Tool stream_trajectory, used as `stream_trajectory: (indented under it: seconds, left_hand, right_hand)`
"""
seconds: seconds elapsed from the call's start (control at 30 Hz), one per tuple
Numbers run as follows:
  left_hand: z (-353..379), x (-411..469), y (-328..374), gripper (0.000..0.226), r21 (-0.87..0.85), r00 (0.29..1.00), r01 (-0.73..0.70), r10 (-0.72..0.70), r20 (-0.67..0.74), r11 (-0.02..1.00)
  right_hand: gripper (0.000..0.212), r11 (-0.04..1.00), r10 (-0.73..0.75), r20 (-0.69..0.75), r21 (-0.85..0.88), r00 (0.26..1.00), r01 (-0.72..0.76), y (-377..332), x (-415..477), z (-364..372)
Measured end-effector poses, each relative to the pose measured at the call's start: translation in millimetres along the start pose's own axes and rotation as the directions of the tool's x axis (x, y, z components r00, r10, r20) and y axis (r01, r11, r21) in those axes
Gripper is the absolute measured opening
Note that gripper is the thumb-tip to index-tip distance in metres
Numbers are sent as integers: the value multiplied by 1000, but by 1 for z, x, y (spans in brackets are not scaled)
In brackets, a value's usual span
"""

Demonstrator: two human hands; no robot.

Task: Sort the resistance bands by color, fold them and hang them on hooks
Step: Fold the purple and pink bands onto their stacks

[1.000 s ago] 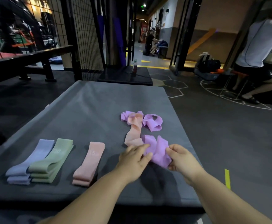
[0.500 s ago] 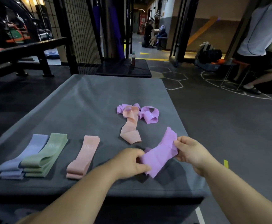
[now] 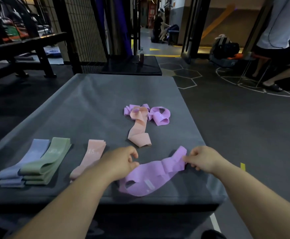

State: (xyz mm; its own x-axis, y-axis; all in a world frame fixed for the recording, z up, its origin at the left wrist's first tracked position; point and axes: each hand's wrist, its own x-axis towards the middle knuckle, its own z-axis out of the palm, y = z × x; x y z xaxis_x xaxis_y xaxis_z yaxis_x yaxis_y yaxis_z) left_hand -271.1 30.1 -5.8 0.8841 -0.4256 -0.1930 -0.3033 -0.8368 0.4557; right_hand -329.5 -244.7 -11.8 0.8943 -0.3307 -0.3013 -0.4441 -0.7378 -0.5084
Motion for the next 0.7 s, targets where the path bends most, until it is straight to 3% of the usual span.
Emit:
stream_trajectory:
  seconds: [0.1, 0.17, 0.27, 0.37, 0.47, 0.57, 0.7]
  left_hand:
    - [1, -2, 3, 28, 40, 999, -13, 15, -38, 999]
    - [-1, -4, 4, 29, 44, 999, -37, 38, -16, 998]
    - [-3, -8, 6, 41, 45, 993, -47, 42, 110, 998]
    - [-3, -12, 10, 58, 59, 975, -31, 17, 219, 998]
    - [-3, -16, 14, 66, 105, 969, -38, 11, 248, 994]
    - [-3, -18, 13, 65, 187, 963, -65, 12, 269, 980]
    - [-3, -17, 6, 55, 239, 970, -47, -12, 243, 970]
  right_hand:
    - [30, 994, -12, -88, -109, 996, 3, 0, -2, -1]
    - [26, 995, -84, -121, -71, 989, 76, 4, 2, 2]
    - [52, 974, -225, -44, -18, 973, 224, 10, 8, 6]
    - [63, 948, -296, 54, -107, 954, 300, 13, 12, 9]
    - [51, 931, -333, 47, -139, 942, 336, 13, 13, 8]
    - [15, 916, -385, 22, -111, 923, 385, 9, 11, 5]
    - [39, 919, -392, -89, -88, 916, 385, 8, 11, 0]
